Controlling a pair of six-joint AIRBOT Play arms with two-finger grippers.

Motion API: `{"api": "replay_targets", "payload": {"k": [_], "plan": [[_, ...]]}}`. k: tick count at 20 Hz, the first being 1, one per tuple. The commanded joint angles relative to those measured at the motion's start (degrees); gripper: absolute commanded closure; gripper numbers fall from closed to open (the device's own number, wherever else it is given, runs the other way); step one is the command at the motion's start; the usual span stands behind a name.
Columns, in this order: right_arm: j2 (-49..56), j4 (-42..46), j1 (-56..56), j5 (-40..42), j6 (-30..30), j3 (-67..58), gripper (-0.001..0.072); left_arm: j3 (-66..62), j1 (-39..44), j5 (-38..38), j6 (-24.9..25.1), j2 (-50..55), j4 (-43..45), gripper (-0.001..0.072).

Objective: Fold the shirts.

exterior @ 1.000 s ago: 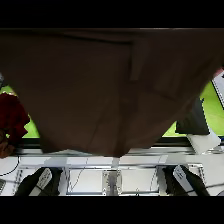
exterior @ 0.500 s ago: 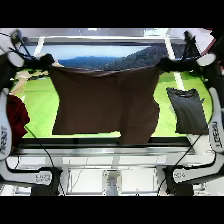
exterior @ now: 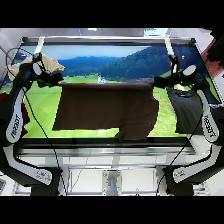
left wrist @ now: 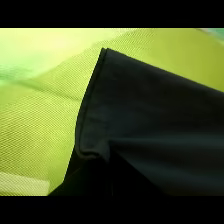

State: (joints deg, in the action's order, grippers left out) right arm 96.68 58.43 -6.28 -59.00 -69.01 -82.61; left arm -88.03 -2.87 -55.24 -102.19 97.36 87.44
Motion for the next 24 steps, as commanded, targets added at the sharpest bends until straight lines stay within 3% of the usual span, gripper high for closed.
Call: {"api": "replay_targets", "payload": {"k": [1, 12, 13, 14, 15, 16, 18, 22, 24], "plan": [[0.26, 1.11, 0.85, -1.75, 0.02, 6.80, 0.0690, 1.25, 0.04, -2.29, 0.17, 1.44, 0.61, 0.0695], [0.20, 4.04, 1.66, -1.53, -3.08, 10.40, 0.0685, 1.25, 0.04, -5.95, 0.24, 1.73, 0.74, 0.0680], [-0.07, 3.78, 1.66, -2.03, -3.15, 10.38, 0.0667, 1.22, 0.04, -7.19, 0.92, 1.68, 0.61, 0.0472], [-0.59, 3.72, 1.64, -2.64, -3.19, 10.08, 0.0603, 1.03, 0.04, -8.81, 1.36, 1.66, 0.63, 0.0051], [-1.36, 3.74, 1.62, -3.82, -3.23, 9.27, 0.0465, 0.26, 0.00, -11.15, 1.44, 1.64, 0.70, 0.0022], [-2.43, 4.20, 1.62, -5.53, -3.26, 8.00, 0.0428, -0.70, 0.00, -13.14, 1.99, 1.29, 1.05, 0.0058], [-6.19, 6.99, 1.62, -9.99, -3.30, 4.74, 0.0430, -2.01, 0.00, -15.06, 4.04, -1.95, 1.14, 0.0058], [-17.20, 20.92, 1.60, -17.29, -9.14, 5.49, 0.0430, 0.28, -0.02, -16.81, 9.07, -15.91, 5.81, 0.0058], [-23.06, 19.91, 0.42, -19.02, -10.49, 14.88, 0.0347, 9.75, -0.20, -16.20, 8.79, -24.17, 11.72, 0.0058]]}}
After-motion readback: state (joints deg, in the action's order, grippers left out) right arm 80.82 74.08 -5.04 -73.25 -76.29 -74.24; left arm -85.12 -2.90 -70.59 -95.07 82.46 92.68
